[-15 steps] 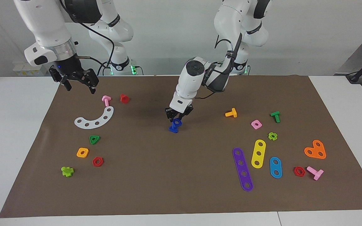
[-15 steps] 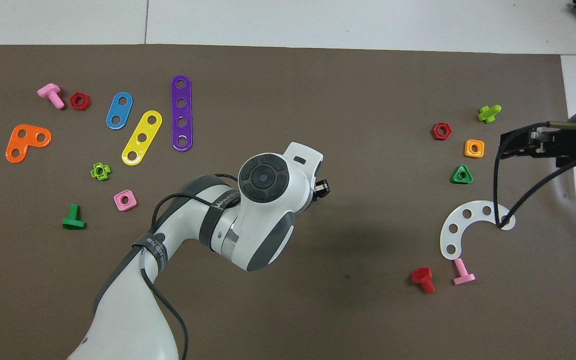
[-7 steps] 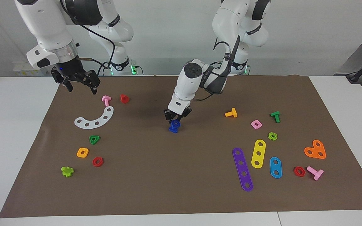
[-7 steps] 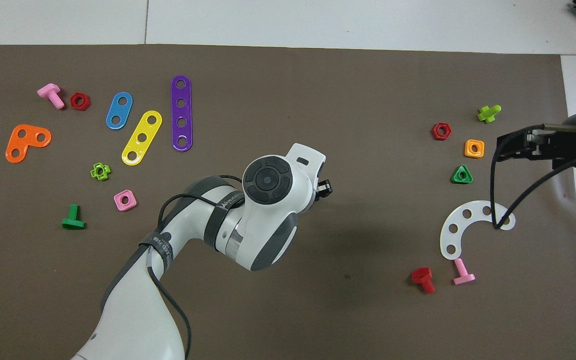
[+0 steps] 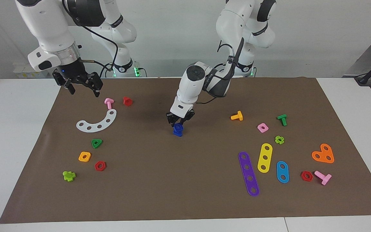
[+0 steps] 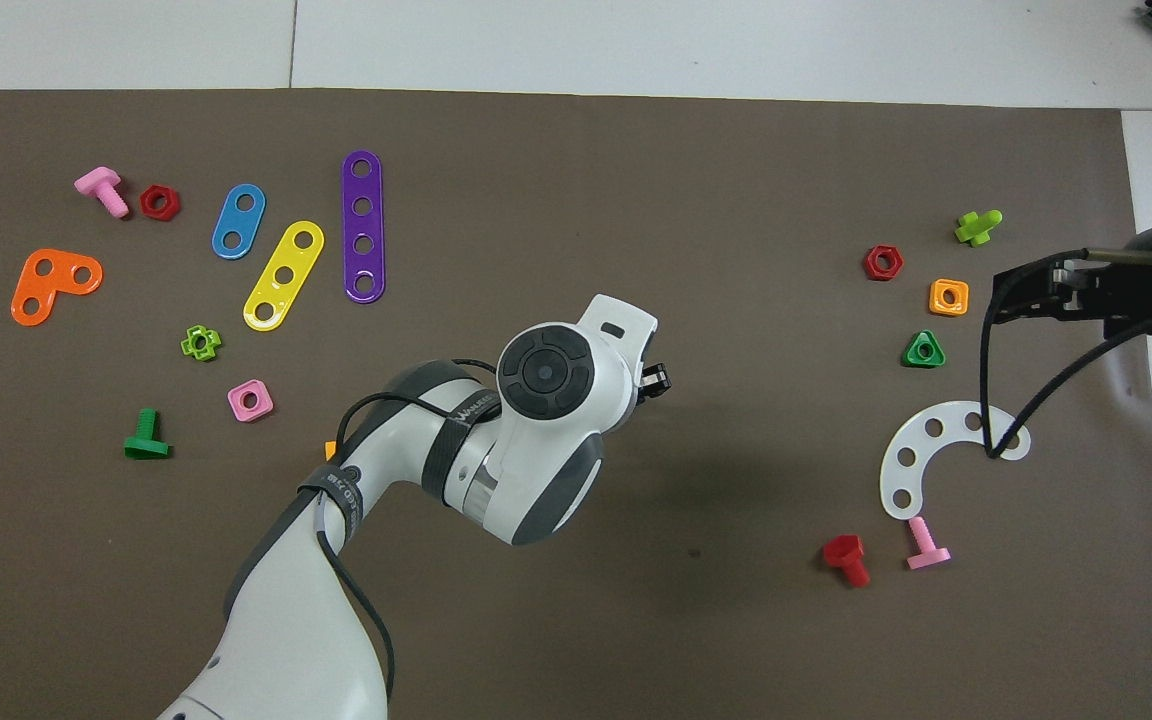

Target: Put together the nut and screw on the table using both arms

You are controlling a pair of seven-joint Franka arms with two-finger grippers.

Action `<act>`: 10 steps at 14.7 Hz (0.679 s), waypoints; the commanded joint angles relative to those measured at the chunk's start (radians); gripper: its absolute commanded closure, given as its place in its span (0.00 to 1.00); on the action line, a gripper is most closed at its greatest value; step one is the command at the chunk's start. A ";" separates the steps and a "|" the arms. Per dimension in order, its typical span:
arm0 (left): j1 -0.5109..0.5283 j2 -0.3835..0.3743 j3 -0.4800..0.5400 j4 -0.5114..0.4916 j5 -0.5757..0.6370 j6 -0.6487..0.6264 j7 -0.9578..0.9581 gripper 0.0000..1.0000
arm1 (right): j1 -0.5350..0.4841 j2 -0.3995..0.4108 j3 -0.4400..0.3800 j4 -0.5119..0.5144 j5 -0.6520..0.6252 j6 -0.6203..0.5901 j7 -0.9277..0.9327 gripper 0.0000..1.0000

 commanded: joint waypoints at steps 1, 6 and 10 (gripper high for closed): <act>-0.036 -0.006 0.017 -0.031 -0.003 0.028 -0.012 1.00 | -0.012 -0.015 0.007 -0.017 0.018 0.000 -0.031 0.00; -0.036 -0.008 0.018 -0.041 -0.003 0.014 -0.011 0.70 | -0.007 -0.017 0.007 -0.017 0.018 -0.002 -0.021 0.00; -0.020 -0.008 0.020 -0.028 -0.003 -0.001 -0.009 0.00 | -0.007 -0.017 0.007 -0.019 0.018 -0.002 -0.020 0.00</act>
